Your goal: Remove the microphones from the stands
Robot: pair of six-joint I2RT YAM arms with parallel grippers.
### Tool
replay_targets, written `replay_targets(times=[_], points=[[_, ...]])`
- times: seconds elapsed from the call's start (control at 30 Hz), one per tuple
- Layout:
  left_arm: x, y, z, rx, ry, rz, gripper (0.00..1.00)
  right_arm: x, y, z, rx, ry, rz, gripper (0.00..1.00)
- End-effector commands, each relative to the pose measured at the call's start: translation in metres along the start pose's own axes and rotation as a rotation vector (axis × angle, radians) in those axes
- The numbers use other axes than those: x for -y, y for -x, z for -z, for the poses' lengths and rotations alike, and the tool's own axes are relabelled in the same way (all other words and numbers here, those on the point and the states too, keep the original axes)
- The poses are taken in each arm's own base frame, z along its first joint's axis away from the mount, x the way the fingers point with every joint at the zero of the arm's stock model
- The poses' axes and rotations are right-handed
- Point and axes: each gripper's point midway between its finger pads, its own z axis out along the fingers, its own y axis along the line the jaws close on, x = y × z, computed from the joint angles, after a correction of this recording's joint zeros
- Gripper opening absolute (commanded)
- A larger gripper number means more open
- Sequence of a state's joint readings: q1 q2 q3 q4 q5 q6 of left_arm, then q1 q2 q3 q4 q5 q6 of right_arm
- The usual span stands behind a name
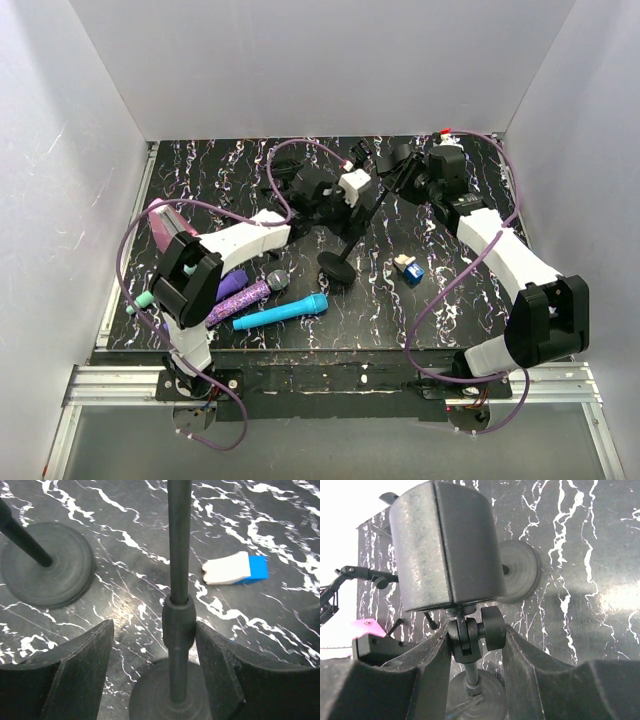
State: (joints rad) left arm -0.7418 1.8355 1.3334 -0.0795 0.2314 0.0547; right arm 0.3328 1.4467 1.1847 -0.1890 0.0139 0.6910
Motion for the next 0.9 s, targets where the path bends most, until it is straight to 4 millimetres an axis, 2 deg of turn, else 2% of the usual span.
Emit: replay_targets(times=[0.0, 0.07, 0.17, 0.27, 0.43, 0.47, 0.5, 0.57, 0.6, 0.63, 0.73, 0.77, 0.8, 0.87], points=[[0.021, 0.027, 0.030, 0.053, -0.313, 0.026, 0.65, -0.015, 0.002, 0.009, 0.031, 0.203, 0.203, 0.01], [0.023, 0.024, 0.037, 0.050, -0.404, 0.049, 0.64, -0.032, 0.006, 0.014, 0.060, 0.307, 0.237, 0.01], [0.028, 0.019, 0.039, 0.057, -0.497, 0.064, 0.60, -0.044, 0.001, 0.021, 0.045, 0.396, 0.264, 0.01], [0.034, 0.024, 0.035, 0.094, -0.546, 0.080, 0.56, -0.048, -0.004, 0.022, 0.026, 0.420, 0.259, 0.01], [0.047, 0.020, 0.022, 0.090, -0.561, 0.080, 0.48, -0.048, -0.005, 0.024, 0.024, 0.421, 0.263, 0.01], [0.051, 0.019, 0.020, 0.085, -0.568, 0.078, 0.43, -0.048, -0.004, 0.024, 0.024, 0.424, 0.262, 0.01], [0.051, 0.018, 0.017, 0.080, -0.554, 0.077, 0.31, -0.048, -0.005, 0.024, 0.020, 0.423, 0.260, 0.01], [0.052, 0.015, 0.013, 0.064, -0.513, 0.050, 0.15, -0.047, -0.002, 0.024, 0.020, 0.401, 0.233, 0.01], [0.050, 0.018, 0.012, 0.069, -0.475, 0.042, 0.02, -0.044, 0.002, 0.023, 0.027, 0.361, 0.204, 0.01], [0.046, 0.022, 0.012, 0.074, -0.416, 0.034, 0.00, -0.036, 0.008, 0.021, 0.035, 0.292, 0.157, 0.01], [0.009, 0.048, 0.013, 0.126, 0.034, 0.053, 0.00, 0.008, 0.023, 0.020, 0.051, -0.058, -0.054, 0.01], [-0.016, 0.056, 0.023, 0.150, 0.271, 0.056, 0.00, 0.015, 0.030, 0.023, 0.073, -0.132, -0.074, 0.01], [-0.027, 0.062, 0.031, 0.175, 0.408, 0.063, 0.00, 0.021, 0.036, 0.027, 0.094, -0.199, -0.104, 0.01], [-0.036, 0.060, 0.029, 0.160, 0.465, 0.053, 0.00, 0.033, 0.035, 0.029, 0.086, -0.305, -0.158, 0.01]])
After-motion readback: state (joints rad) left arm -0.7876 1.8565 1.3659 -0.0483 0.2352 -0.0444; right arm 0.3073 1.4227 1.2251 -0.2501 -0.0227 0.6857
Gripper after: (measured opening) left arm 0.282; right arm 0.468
